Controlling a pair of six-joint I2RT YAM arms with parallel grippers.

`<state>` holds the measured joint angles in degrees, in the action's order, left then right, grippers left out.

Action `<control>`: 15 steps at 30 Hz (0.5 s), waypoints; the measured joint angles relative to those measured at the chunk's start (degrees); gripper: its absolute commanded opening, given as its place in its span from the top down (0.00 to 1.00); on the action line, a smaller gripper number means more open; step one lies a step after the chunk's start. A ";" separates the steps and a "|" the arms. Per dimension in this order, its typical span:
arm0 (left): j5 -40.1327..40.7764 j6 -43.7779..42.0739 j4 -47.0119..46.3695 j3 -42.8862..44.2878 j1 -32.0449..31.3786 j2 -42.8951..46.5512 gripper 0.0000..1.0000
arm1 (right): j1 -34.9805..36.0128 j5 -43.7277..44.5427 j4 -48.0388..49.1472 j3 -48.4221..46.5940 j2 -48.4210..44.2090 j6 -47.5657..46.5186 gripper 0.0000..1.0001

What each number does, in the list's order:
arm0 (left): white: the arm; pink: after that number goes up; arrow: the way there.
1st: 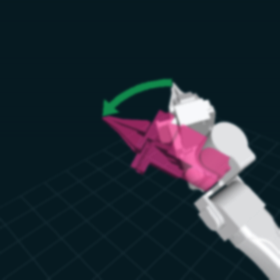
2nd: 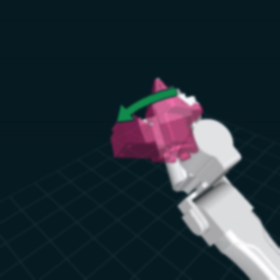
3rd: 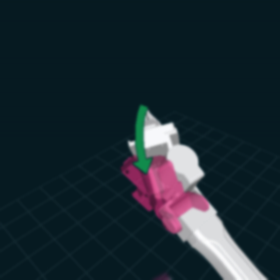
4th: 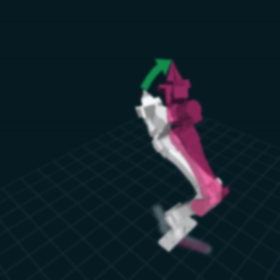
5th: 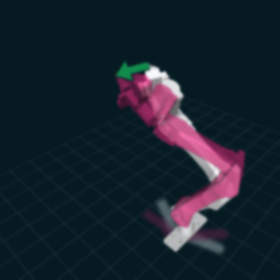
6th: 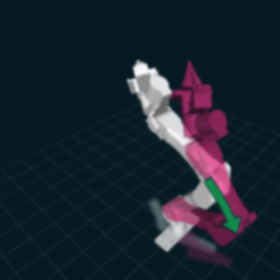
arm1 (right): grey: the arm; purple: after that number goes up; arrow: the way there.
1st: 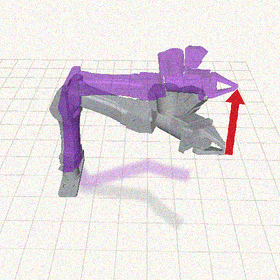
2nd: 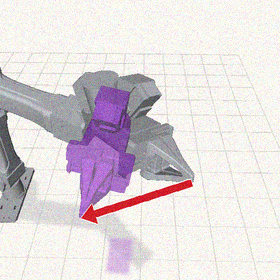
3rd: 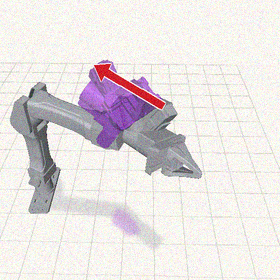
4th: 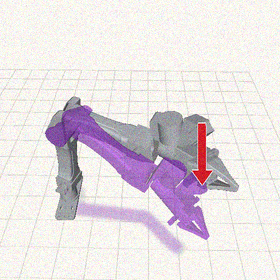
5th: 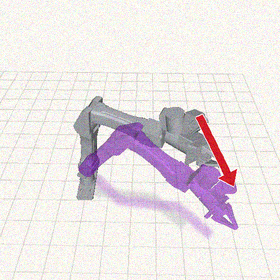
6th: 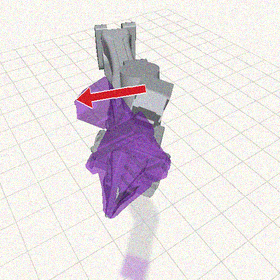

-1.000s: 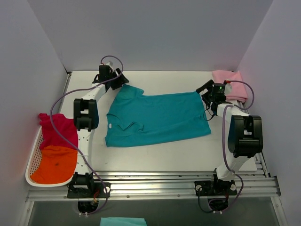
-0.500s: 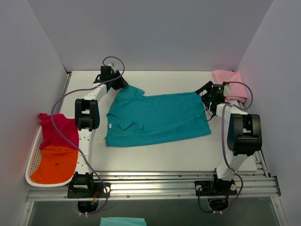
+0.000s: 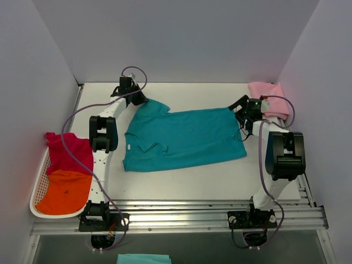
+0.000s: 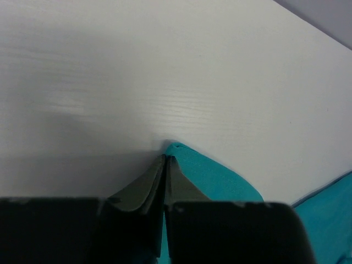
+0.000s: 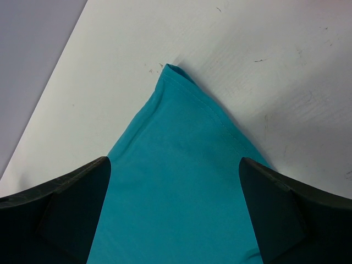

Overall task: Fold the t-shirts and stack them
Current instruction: Fold the tshirt

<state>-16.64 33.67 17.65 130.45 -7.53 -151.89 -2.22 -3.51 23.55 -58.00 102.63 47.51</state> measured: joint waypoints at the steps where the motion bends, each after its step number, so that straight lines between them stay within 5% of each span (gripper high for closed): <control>1: -0.02 -0.04 0.02 0.00 0.00 0.00 0.98 | 0.00 0.00 0.13 -0.17 0.42 0.02 0.02; 15: -0.59 0.00 -7.91 -10.08 0.20 4.52 0.98 | 0.00 0.02 0.24 -2.49 3.63 -0.33 0.01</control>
<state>-17.23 33.67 9.74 120.38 -7.33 -147.37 -2.22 -3.49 23.79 -60.49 106.26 47.18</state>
